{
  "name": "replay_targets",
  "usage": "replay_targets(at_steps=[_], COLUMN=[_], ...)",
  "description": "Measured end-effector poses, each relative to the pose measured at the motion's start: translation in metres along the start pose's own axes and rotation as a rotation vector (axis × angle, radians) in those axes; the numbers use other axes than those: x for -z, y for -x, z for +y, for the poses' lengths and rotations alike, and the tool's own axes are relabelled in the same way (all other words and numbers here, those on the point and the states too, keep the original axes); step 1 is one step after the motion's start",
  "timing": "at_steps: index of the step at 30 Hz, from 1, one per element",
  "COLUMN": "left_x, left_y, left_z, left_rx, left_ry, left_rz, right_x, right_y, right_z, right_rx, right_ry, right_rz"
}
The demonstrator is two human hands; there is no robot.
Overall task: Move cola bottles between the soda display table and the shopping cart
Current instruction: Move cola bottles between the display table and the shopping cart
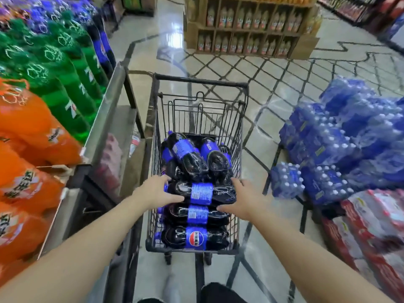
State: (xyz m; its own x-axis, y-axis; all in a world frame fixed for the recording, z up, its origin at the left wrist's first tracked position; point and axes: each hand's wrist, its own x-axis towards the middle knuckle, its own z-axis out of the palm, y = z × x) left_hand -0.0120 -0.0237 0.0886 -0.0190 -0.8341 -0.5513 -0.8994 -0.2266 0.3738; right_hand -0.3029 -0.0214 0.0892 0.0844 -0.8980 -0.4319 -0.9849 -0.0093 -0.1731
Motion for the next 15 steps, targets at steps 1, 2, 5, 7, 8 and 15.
replay_targets(at_steps=[1, 2, 5, 7, 8, 15], left_x=[-0.007, -0.014, -0.040, -0.055, -0.063, -0.112], left_y=[-0.012, -0.023, -0.055, -0.074, -0.082, -0.139], left_z=[0.000, 0.000, -0.001, 0.000, -0.001, 0.005], left_rx=[0.030, 0.073, 0.180, 0.261, 0.313, 0.674], left_ry=[0.088, 0.166, 0.333, 0.459, 0.519, 0.976], left_rz=[-0.022, -0.038, -0.065, -0.074, -0.080, -0.002], right_x=[-0.006, -0.011, -0.028, -0.038, -0.043, -0.082], right_y=[-0.012, -0.025, -0.065, -0.093, -0.105, -0.177], right_z=[0.001, 0.002, 0.007, 0.011, 0.013, 0.034], right_rx=[0.015, 0.037, 0.101, 0.135, 0.152, 0.222], right_ry=[0.006, 0.023, 0.104, 0.130, 0.136, 0.145], right_rz=[-0.023, -0.040, -0.093, -0.116, -0.137, -0.266])
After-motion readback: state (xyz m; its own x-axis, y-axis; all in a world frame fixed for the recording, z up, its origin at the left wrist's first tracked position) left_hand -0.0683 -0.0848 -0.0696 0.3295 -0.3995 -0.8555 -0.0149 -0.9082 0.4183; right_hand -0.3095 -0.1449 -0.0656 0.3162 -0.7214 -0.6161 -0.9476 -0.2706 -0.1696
